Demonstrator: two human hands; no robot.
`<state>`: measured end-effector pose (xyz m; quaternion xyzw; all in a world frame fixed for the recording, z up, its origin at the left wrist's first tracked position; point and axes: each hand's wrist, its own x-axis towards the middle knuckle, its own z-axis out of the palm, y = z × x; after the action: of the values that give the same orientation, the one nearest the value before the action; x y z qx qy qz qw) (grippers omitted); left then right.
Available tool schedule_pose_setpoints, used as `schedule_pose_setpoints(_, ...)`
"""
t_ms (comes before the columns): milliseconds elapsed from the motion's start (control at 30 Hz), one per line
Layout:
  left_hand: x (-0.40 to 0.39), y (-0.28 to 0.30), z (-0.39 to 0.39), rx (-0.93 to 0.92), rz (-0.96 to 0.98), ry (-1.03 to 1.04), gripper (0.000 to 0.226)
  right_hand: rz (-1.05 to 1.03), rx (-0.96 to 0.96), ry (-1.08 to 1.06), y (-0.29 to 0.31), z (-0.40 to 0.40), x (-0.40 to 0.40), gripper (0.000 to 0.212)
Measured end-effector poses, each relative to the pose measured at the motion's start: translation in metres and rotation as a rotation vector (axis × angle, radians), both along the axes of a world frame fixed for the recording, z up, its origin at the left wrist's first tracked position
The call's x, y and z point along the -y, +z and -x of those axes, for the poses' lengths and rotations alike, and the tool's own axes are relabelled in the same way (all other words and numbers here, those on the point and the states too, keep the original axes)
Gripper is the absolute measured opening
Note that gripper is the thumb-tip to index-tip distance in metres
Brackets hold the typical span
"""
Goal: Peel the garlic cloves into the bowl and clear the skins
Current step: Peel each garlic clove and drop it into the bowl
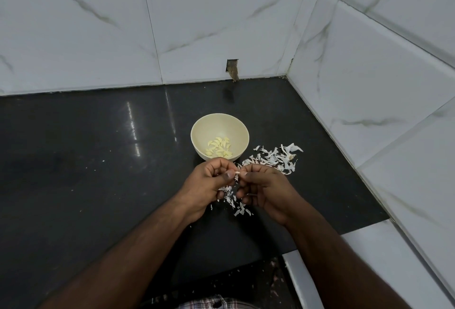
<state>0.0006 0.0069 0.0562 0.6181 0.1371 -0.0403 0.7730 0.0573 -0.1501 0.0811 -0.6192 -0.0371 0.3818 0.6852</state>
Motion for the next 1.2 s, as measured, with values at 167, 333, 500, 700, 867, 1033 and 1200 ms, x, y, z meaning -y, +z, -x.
schedule_pose_setpoints(167, 0.003, -0.001, -0.001, -0.005, -0.206, 0.042, 0.012, 0.151, 0.164, -0.052, -0.003, -0.002, -0.002, 0.014)
schedule_pose_setpoints(333, 0.001, -0.002, -0.003, 0.018, -0.244, 0.06, 0.009, 0.233, 0.353, -0.036, -0.006, 0.0, 0.001, 0.008)
schedule_pose_setpoints(500, 0.0, -0.002, -0.002, -0.002, -0.244, 0.055, 0.002, 0.283, 0.477, -0.032, -0.007, 0.001, 0.001, 0.011)
schedule_pose_setpoints(700, -0.002, -0.004, 0.001, 0.071, -0.321, 0.065, 0.01, 0.285, 0.417, -0.036, -0.011, 0.004, 0.0, 0.012)
schedule_pose_setpoints(867, -0.004, -0.011, -0.002, 0.123, -0.517, 0.032, 0.021, 0.154, 0.032, -0.047, -0.01, 0.007, -0.002, 0.019)
schedule_pose_setpoints(1033, -0.003, -0.013, 0.0, 0.086, -0.598, 0.04, 0.012, 0.277, 0.31, -0.058, -0.017, 0.008, -0.001, 0.014)
schedule_pose_setpoints(1200, -0.003, -0.006, -0.001, -0.048, -0.48, 0.03, 0.012, 0.512, 0.794, -0.054, -0.023, 0.011, -0.003, 0.013)
